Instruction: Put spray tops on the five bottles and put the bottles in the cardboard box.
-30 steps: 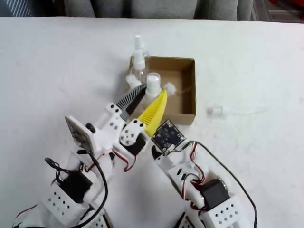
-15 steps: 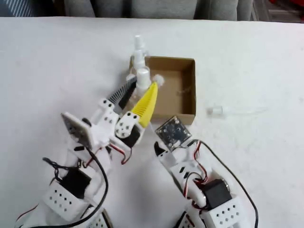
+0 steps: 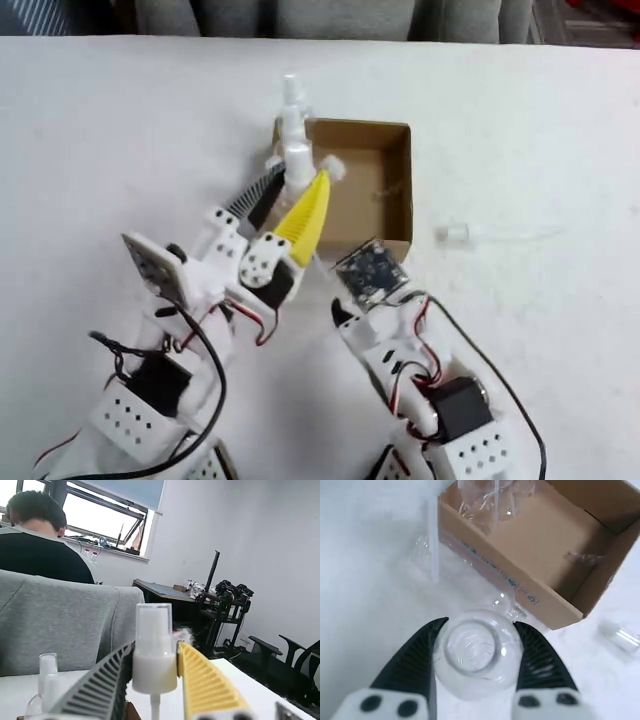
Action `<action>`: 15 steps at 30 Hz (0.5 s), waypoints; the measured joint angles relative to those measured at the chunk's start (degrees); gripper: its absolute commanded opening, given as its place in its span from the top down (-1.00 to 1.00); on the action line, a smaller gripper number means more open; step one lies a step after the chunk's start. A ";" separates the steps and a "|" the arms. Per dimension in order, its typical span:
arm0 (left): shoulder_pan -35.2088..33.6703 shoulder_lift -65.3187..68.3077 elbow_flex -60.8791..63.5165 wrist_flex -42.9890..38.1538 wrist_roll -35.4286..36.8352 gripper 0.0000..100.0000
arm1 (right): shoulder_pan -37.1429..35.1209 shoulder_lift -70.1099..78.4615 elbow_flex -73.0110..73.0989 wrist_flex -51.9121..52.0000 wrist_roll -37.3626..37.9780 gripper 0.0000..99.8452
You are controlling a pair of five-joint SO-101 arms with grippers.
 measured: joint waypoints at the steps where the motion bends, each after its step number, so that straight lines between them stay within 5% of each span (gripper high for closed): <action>1: -0.70 0.00 0.00 0.00 0.62 0.96 | 0.62 0.00 -1.14 0.09 -0.53 0.97; 7: -1.85 0.00 0.00 0.00 2.81 0.96 | 7.82 2.81 -9.58 0.18 -1.93 0.97; 15: 2.37 -7.65 3.52 3.16 2.55 0.96 | 20.22 30.15 -30.51 0.53 -7.47 0.97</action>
